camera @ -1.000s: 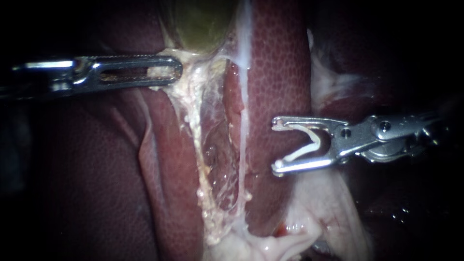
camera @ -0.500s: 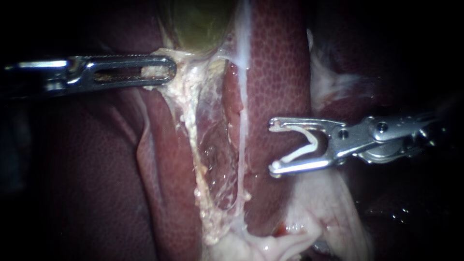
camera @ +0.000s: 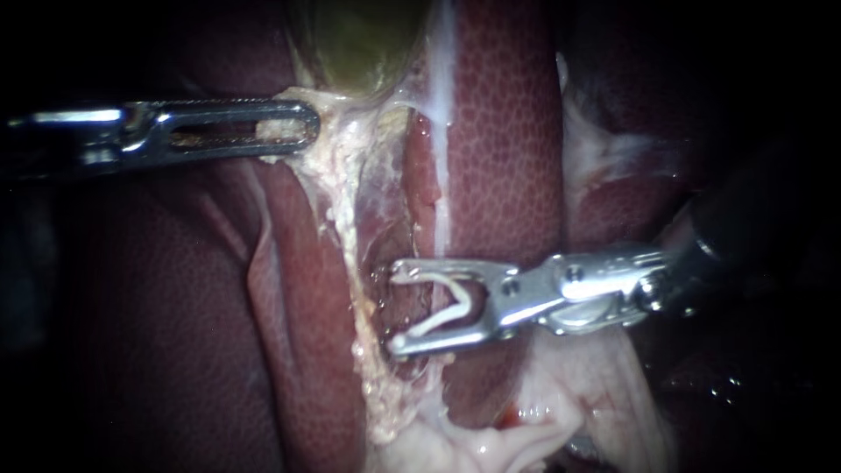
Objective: Clipping first clip left tube
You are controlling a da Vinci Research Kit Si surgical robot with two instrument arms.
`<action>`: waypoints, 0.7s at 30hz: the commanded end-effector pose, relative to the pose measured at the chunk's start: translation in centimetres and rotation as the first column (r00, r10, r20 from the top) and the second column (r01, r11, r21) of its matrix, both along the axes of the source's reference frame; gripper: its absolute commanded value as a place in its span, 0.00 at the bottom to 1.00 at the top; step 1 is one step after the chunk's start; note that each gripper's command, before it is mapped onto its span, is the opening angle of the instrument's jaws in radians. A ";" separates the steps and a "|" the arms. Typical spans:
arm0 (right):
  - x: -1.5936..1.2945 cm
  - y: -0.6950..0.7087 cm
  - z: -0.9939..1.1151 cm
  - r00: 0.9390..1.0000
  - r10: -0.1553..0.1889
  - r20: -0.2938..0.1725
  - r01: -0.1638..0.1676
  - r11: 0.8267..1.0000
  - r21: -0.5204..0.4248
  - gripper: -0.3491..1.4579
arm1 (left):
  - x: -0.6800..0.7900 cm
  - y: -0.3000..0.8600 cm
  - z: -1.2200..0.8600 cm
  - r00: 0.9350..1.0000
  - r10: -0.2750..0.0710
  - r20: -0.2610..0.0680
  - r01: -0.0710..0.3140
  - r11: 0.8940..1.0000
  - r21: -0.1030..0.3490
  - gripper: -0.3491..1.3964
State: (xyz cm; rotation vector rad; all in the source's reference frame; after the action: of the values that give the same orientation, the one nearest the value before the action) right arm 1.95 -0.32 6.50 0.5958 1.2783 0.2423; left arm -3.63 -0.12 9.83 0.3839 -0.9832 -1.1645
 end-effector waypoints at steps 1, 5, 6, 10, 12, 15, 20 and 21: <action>0.04 -0.02 0.03 1.000 -0.003 0.002 0.003 1.000 0.002 0.52 | 0.00 0.00 0.00 1.000 0.000 0.000 0.000 1.000 0.000 0.00; 0.15 -0.08 0.11 1.000 -0.012 0.000 0.012 1.000 0.010 0.52 | 0.00 0.00 0.00 1.000 0.000 0.000 0.000 1.000 0.000 0.00; 0.17 -0.09 0.12 1.000 -0.014 -0.002 0.014 1.000 0.009 0.52 | 0.00 0.00 0.00 1.000 0.000 0.000 0.000 1.000 0.000 0.00; 0.23 -0.13 0.15 1.000 -0.019 -0.004 0.019 1.000 0.022 0.52 | 0.00 0.00 0.00 1.000 -0.001 0.000 0.001 1.000 0.000 0.00; 0.25 -0.14 0.17 1.000 -0.021 -0.005 0.021 0.999 0.034 0.52 | 0.00 0.00 0.00 1.000 -0.001 0.000 0.001 1.000 0.000 0.00; 0.27 -0.16 0.18 1.000 -0.028 -0.009 0.029 0.998 0.047 0.52 | 0.00 0.00 0.00 1.000 -0.001 -0.001 0.001 1.000 0.000 0.00; 0.28 -0.18 0.18 0.999 -0.033 -0.034 0.037 0.995 0.095 0.52 | 0.00 0.00 0.00 1.000 -0.001 -0.001 0.001 1.000 0.000 0.00; 0.29 -0.18 0.17 0.998 -0.037 -0.047 0.042 0.993 0.106 0.52 | 0.00 0.00 0.01 1.000 -0.001 -0.001 0.001 1.000 0.000 0.00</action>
State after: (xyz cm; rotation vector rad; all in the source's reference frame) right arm 2.24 -0.50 6.67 0.7357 1.3059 0.2714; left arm -3.64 -0.13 9.83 0.3832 -0.9828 -1.1656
